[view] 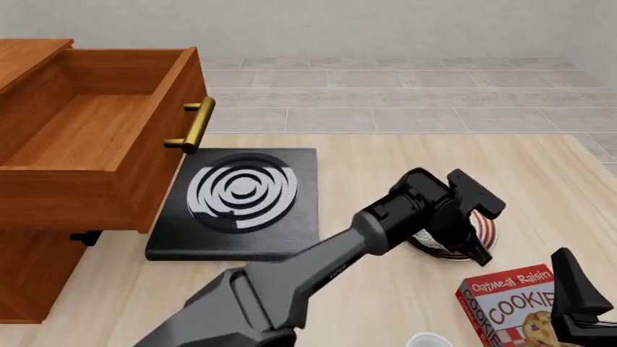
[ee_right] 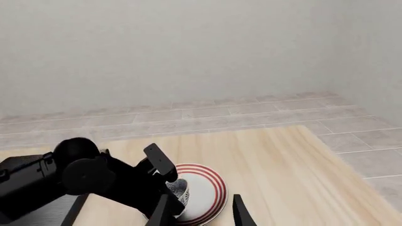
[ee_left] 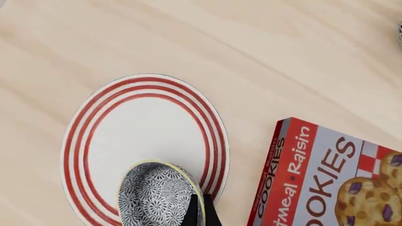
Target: Pick the akita bowl in the top layer of the wooden cabinet and place it on the plate.
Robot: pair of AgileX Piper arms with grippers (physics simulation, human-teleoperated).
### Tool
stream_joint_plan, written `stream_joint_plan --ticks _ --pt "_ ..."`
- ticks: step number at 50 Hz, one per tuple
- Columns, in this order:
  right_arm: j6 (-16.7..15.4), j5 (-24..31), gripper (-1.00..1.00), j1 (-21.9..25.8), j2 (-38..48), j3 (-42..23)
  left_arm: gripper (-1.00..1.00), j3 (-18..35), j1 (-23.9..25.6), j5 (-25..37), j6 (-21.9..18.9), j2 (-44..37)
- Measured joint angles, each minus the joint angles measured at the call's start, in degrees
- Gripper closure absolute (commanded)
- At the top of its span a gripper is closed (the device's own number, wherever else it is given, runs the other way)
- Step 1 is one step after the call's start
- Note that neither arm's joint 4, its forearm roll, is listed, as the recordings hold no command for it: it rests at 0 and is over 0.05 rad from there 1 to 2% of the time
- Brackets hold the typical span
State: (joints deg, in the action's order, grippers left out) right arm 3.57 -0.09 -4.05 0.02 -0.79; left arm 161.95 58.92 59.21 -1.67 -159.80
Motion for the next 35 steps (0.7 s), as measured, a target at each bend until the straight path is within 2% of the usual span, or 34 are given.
stream_joint_plan --ticks 11,12,35 --pt "0.1 0.0 -1.0 0.0 0.0 0.0 1.0 0.1 0.0 -0.2 0.3 -0.1" --pt "0.1 0.0 -1.0 0.0 0.0 0.0 -1.0 0.1 0.0 -0.2 0.3 -0.1" --pt "0.0 0.1 -1.0 0.1 0.0 -0.1 -1.0 0.2 -0.1 0.1 0.4 0.7"
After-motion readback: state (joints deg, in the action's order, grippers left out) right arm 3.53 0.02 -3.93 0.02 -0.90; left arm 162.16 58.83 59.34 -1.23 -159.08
